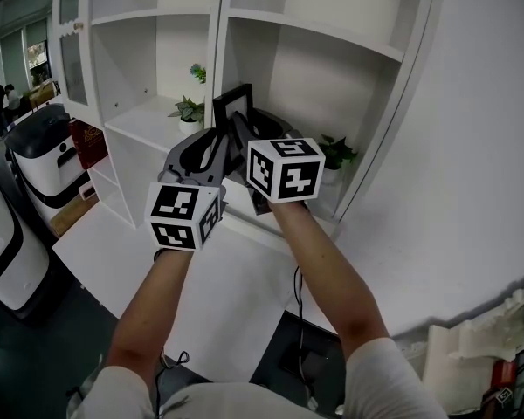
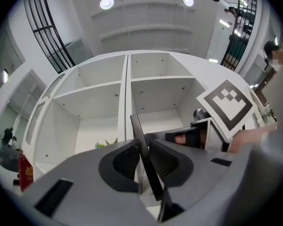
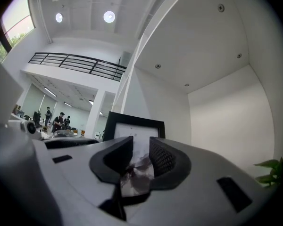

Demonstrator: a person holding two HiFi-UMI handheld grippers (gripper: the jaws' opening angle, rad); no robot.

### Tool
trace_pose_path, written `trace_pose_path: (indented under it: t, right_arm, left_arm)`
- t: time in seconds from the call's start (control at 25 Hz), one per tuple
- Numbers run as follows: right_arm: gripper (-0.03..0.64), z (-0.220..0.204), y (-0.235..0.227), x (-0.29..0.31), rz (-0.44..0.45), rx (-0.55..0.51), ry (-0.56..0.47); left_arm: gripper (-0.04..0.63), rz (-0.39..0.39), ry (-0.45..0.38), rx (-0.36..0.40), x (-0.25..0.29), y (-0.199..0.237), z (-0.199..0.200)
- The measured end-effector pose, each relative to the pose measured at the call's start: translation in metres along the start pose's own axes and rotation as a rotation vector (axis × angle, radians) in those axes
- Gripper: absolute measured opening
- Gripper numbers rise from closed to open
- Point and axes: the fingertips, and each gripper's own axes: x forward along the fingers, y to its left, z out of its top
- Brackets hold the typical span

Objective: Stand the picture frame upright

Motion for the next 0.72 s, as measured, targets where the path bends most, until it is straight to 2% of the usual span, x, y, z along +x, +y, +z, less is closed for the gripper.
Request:
trace_pose_path:
  t: [0.08, 0.52, 0.72]
  right_arm:
    - [0.120, -0.002, 0.000, -0.001, 0.004, 0.001, 0.003]
    - [0.123, 0.003, -0.004, -0.007, -0.007, 0.013, -0.031]
    - [0.077, 0.010, -0.010, -0.022, -0.046, 0.004, -0.084]
  left_arm:
    - [0.074, 0.011, 0.002, 0.007, 0.002, 0.003, 0.000]
    - [0.074, 0.013, -0.012, -0.011, -0.003, 0.003, -0.006]
    - [0.074, 0.013, -0.028, -0.016, -0.017, 0.004, -0.004]
